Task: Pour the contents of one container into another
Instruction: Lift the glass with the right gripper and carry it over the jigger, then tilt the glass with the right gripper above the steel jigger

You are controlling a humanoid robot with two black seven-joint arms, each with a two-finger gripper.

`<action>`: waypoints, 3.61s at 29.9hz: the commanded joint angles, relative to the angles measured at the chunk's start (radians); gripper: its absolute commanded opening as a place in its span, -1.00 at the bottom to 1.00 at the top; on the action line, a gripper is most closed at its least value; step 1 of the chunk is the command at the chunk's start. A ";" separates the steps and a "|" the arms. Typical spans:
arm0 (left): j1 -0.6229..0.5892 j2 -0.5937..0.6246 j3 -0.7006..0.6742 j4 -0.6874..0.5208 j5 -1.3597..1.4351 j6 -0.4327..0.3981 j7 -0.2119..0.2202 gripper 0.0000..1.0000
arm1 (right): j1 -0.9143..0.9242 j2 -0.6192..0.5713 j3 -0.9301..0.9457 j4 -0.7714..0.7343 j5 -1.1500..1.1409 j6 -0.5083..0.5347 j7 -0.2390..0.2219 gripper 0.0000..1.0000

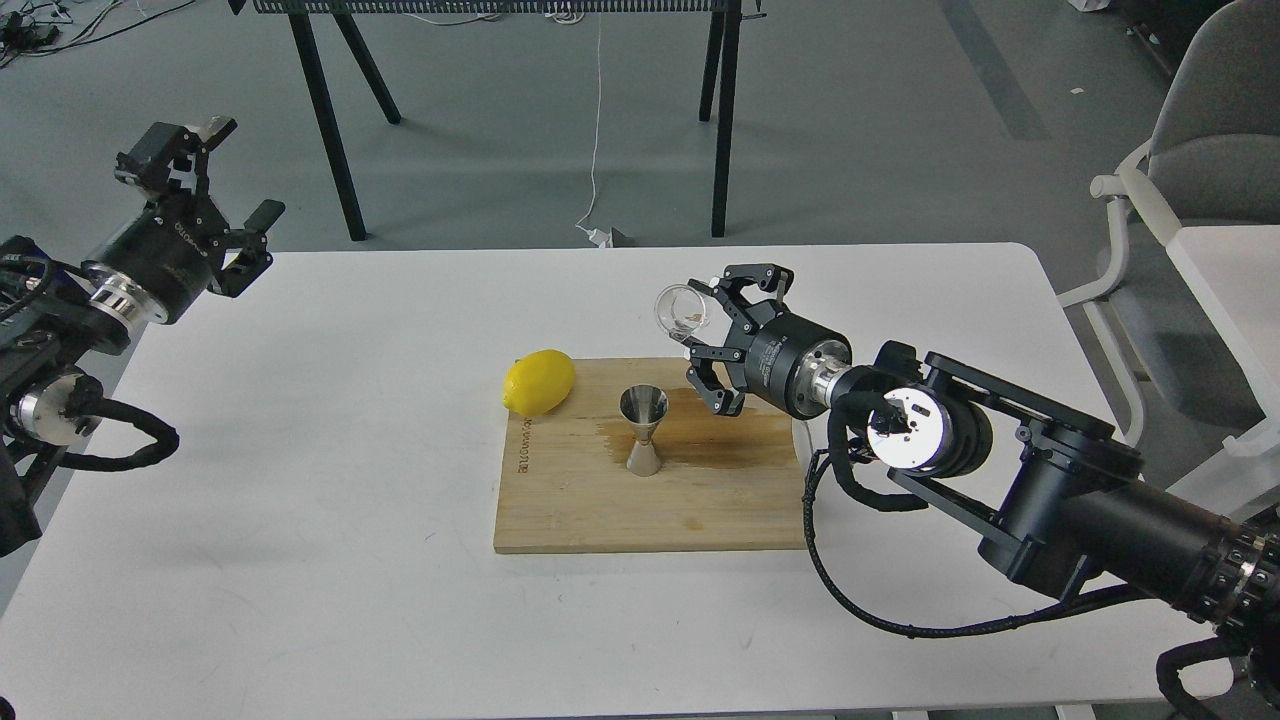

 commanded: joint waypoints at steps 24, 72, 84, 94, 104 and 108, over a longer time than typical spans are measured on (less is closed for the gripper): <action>0.002 -0.015 0.001 0.000 0.000 0.000 0.000 1.00 | 0.003 -0.056 -0.049 0.072 -0.103 0.015 -0.039 -0.07; 0.000 -0.039 0.001 0.028 0.000 0.000 0.000 1.00 | 0.097 -0.056 -0.181 0.080 -0.227 0.014 -0.040 -0.07; 0.000 -0.041 0.001 0.028 0.000 0.000 0.000 1.00 | 0.112 -0.055 -0.202 0.078 -0.256 0.015 -0.042 -0.07; 0.000 -0.042 0.001 0.028 0.000 0.000 0.000 1.00 | 0.148 -0.053 -0.247 0.077 -0.259 0.015 -0.042 -0.07; 0.002 -0.042 0.001 0.028 0.000 0.000 0.000 1.00 | 0.154 -0.053 -0.249 0.077 -0.291 0.014 -0.043 -0.07; 0.002 -0.042 0.001 0.028 0.000 0.000 0.000 1.00 | 0.154 -0.055 -0.252 0.077 -0.297 0.015 -0.043 -0.07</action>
